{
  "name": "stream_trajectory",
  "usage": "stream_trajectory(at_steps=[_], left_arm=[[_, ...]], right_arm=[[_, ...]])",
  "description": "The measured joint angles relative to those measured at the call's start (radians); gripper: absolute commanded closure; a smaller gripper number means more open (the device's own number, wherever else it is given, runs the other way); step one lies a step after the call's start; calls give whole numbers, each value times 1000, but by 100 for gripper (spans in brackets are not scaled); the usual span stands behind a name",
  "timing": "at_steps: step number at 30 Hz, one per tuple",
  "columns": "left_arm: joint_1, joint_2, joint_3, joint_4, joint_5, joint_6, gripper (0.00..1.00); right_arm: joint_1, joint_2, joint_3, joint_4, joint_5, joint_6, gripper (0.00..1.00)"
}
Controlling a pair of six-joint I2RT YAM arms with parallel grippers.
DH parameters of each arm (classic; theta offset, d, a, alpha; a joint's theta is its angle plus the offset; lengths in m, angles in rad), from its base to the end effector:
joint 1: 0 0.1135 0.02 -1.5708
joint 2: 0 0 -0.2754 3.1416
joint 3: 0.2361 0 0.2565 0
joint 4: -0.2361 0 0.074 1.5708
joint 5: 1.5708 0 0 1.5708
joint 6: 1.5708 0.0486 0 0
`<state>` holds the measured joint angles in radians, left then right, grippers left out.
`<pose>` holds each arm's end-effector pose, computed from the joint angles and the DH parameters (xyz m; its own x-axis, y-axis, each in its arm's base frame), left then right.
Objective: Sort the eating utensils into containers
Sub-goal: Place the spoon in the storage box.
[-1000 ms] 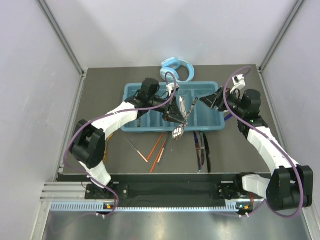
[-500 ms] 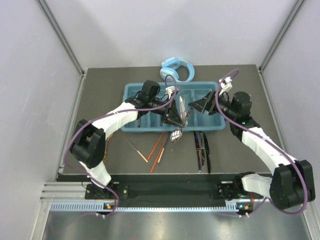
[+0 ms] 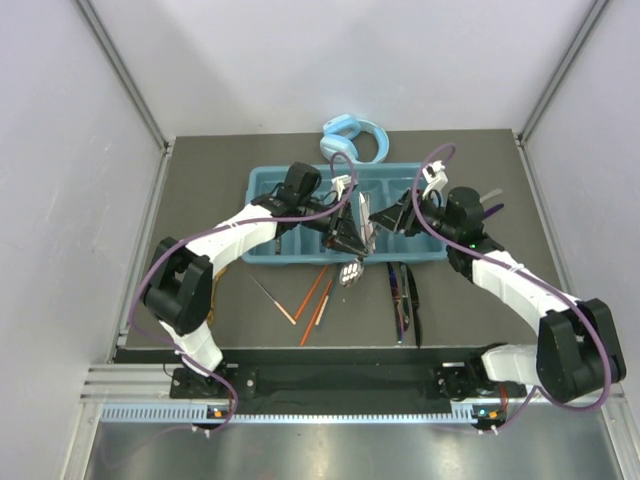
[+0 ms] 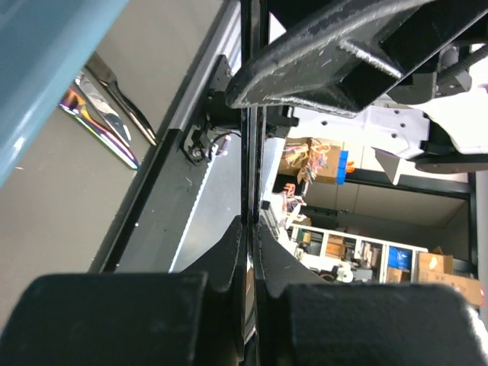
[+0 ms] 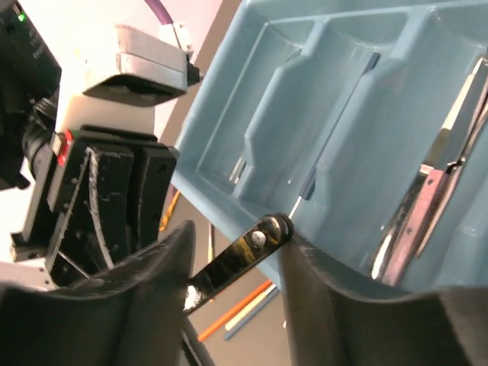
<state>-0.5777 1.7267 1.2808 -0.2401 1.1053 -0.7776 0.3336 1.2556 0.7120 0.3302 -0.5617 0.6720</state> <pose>0.3011 -0.2481 0.2714 -0.9565 0.2476 -0.1543 0.2152 0.2416 -0.9462 0.2671 0.1199 0.2733 -0.6353 0.3375 -0.6946 -0.4772 0.5356 0.6967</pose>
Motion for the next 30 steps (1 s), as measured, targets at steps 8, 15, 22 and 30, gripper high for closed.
stream_trajectory(at_steps=[8,15,22,30], left_arm=[[-6,27,0,-24,-56,86,100],[3,34,0,-30,-57,107,100],[38,43,20,-40,-60,113,67],[158,48,58,-171,-127,111,55]], right_arm=[[30,27,13,76,-3,100,98],[33,47,16,86,-2,99,100],[46,52,89,8,38,33,100],[51,132,299,-145,90,-202,100]])
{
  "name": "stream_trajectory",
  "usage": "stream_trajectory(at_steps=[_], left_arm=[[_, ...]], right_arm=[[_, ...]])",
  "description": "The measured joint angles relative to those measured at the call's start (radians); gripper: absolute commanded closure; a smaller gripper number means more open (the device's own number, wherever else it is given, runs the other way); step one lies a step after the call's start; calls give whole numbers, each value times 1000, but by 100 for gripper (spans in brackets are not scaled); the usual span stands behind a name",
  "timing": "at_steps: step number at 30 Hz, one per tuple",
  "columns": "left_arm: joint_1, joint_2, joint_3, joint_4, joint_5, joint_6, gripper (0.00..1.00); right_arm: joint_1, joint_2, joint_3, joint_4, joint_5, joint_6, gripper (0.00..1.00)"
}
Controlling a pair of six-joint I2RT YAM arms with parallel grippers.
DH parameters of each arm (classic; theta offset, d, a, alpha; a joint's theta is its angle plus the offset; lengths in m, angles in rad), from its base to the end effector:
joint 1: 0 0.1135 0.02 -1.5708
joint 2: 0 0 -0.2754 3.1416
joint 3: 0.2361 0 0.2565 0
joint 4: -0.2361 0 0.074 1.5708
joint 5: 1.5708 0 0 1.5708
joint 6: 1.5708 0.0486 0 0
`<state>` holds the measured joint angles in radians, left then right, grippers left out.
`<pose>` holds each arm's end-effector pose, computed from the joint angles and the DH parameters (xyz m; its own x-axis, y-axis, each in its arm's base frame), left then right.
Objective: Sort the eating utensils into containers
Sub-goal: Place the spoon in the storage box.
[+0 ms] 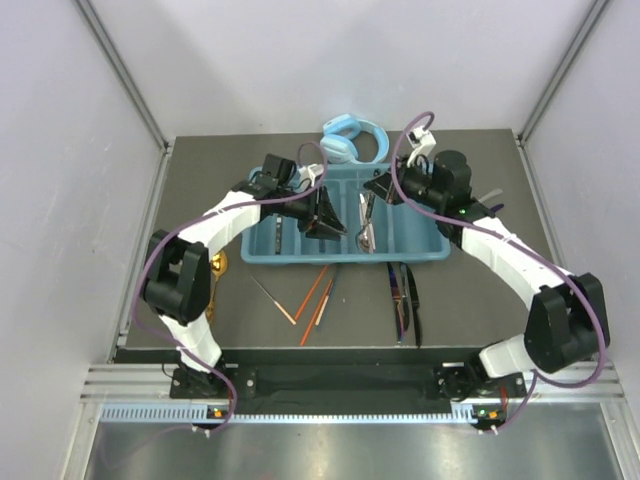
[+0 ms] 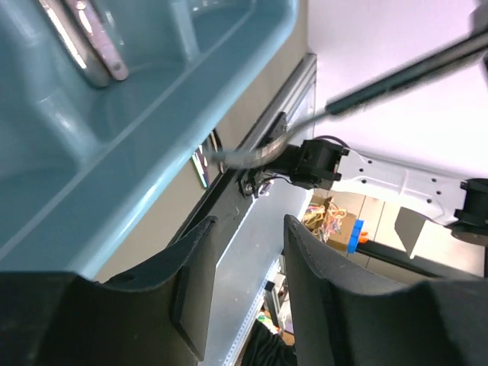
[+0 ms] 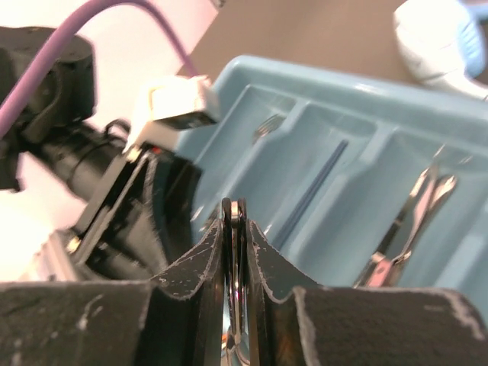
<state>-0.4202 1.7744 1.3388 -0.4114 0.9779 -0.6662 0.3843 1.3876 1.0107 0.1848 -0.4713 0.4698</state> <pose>0.3434 -0.1976 0.2566 -0.9886 0.0635 -0.1366 0.1506 0.4138 -0.8978 0.3059 0.1475 0.3259 -0.4961 0.2345 -0.8360 -0.5861 0.6199 0.5217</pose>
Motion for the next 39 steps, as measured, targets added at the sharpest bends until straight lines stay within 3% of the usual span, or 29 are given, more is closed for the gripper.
stream_trajectory(at_steps=[10,18,28,39], left_arm=[[52,-43,8,-96,-64,39,55],[93,-79,2,-117,-82,61,56],[156,-164,-65,-171,-119,117,57],[227,-264,-109,-274,-263,197,57]], right_arm=[[49,182,202,-132,140,-241,100],[148,192,234,-153,246,-444,100],[162,192,211,-125,210,-628,100],[223,192,216,-175,209,-809,100]])
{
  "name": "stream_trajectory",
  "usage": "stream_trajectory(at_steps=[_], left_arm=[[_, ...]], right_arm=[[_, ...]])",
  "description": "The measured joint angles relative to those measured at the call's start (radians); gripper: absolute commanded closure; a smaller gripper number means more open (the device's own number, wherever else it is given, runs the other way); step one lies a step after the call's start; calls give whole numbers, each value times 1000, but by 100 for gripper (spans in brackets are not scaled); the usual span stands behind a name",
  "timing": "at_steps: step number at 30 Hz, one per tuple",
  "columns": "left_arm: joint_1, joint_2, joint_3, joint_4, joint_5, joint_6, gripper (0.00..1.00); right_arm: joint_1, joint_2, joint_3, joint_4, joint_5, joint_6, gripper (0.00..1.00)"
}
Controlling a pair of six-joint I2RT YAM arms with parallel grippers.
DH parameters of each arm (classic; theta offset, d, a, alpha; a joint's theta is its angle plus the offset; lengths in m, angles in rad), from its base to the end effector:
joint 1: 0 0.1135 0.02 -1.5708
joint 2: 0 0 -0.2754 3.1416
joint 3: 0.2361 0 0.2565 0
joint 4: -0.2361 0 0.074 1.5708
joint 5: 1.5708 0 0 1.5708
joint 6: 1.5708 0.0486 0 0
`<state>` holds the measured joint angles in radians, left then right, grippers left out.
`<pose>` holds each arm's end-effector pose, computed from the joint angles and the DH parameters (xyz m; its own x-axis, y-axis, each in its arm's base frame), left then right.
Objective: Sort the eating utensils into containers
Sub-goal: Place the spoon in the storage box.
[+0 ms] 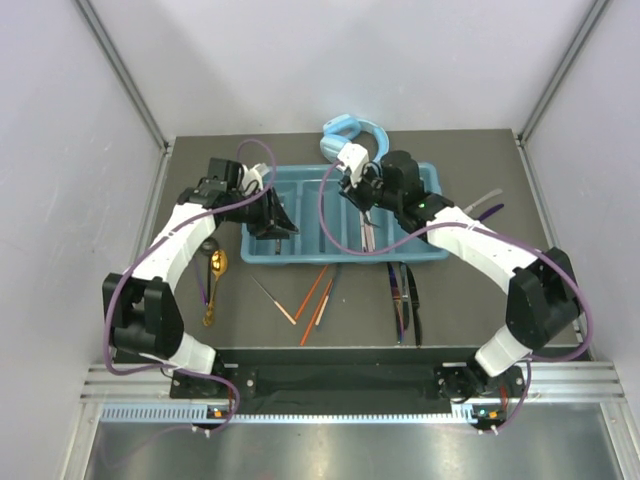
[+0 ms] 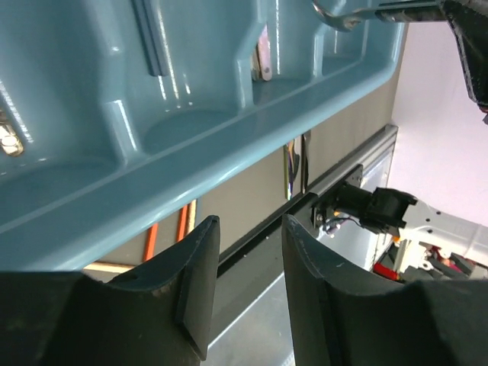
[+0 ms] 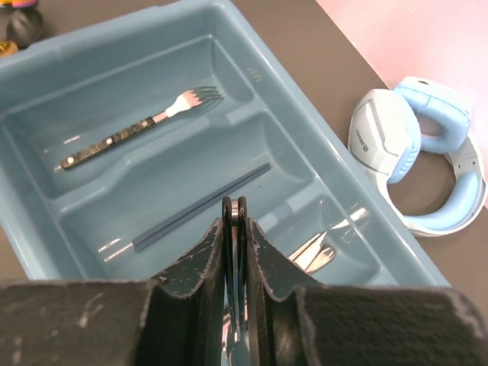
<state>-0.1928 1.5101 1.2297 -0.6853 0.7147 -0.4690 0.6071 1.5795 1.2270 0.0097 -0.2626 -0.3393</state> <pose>0.3104 -0.0931 0.2860 -0.9508 -0.1622 -0.2638 0.0906 0.6688 -0.7379 0.3140 0.2335 0.3185 -0.0101 -0.3984 -0.9172 -0.8007 0.5526 -0.2312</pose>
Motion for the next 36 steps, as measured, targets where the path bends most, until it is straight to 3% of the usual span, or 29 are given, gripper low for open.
stream_trajectory(at_steps=[16,22,29,36], left_arm=[[21,-30,-60,-26,-51,27,57],[21,-30,-62,-25,-51,27,57],[21,-30,-82,-23,-51,27,57],[21,-29,-83,-22,-51,27,58]], right_arm=[[55,40,148,-130,78,-266,100],[-20,-24,10,-55,48,-319,100],[-217,-93,-161,92,5,-300,100],[-244,-83,-201,220,-54,-261,100]])
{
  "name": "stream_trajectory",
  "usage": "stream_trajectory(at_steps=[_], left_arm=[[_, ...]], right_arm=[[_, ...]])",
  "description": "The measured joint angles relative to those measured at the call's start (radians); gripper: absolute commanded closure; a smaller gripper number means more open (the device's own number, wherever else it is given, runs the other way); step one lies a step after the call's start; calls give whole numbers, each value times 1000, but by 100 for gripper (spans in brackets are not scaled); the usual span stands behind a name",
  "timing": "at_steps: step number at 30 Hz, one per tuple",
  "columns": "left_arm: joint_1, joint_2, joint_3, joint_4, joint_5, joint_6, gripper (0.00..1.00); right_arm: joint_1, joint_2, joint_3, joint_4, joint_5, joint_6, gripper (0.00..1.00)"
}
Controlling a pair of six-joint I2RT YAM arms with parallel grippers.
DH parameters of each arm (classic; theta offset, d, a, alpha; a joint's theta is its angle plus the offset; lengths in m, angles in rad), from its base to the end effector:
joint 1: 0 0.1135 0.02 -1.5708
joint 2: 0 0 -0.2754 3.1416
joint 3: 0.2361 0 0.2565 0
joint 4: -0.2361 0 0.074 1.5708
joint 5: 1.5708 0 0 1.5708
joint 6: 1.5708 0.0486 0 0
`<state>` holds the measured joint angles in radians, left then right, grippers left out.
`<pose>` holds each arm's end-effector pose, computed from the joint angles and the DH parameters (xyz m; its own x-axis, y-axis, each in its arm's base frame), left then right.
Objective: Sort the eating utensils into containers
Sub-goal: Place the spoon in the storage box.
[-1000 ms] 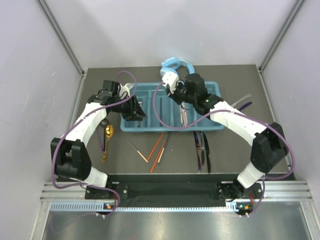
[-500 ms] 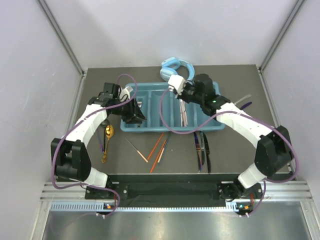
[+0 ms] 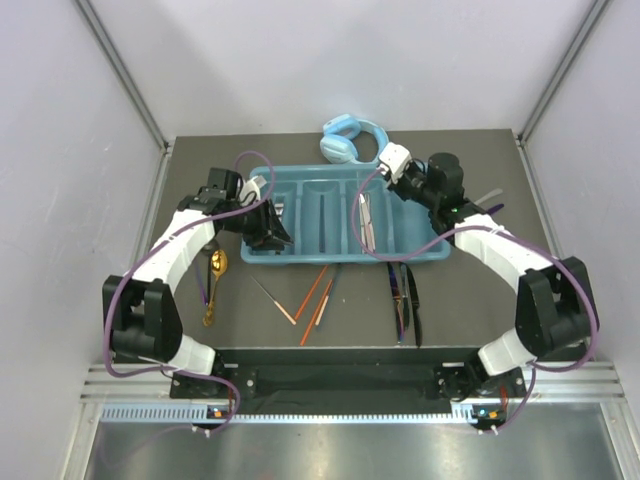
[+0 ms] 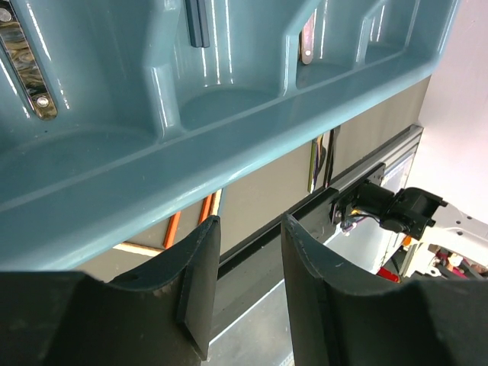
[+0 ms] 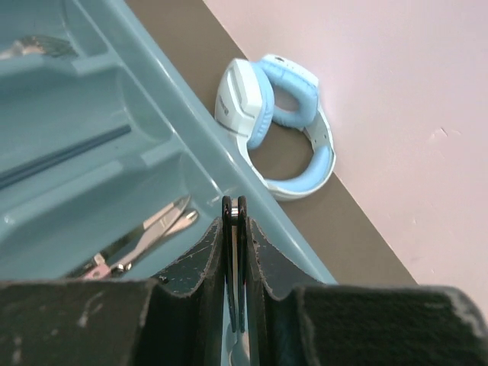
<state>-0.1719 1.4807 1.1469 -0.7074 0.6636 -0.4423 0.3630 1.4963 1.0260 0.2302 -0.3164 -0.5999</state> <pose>0.2976 -0.0820 0.2659 -0.9574 -0.1760 -0.2290 0.0349 0.7166 -0.6967 0.3365 0.1440 0.3000 0.1665 -0.5107 -0.8435 -0.6372 0.5971 -0.4873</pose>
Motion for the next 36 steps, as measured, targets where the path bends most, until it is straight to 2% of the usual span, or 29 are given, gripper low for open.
stream_trajectory(at_steps=[10,14,26,36], left_arm=[[0,24,0,-4,-7,4,59],[0,45,0,-4,-8,5,59],[0,69,3,-5,-7,8,60],[0,69,3,-6,-8,12,60]], right_arm=[[-7,176,24,149,-65,75,100],[-8,193,7,181,-66,109,100],[-13,81,-224,377,-13,172,100],[-11,-48,-341,388,28,230,99]])
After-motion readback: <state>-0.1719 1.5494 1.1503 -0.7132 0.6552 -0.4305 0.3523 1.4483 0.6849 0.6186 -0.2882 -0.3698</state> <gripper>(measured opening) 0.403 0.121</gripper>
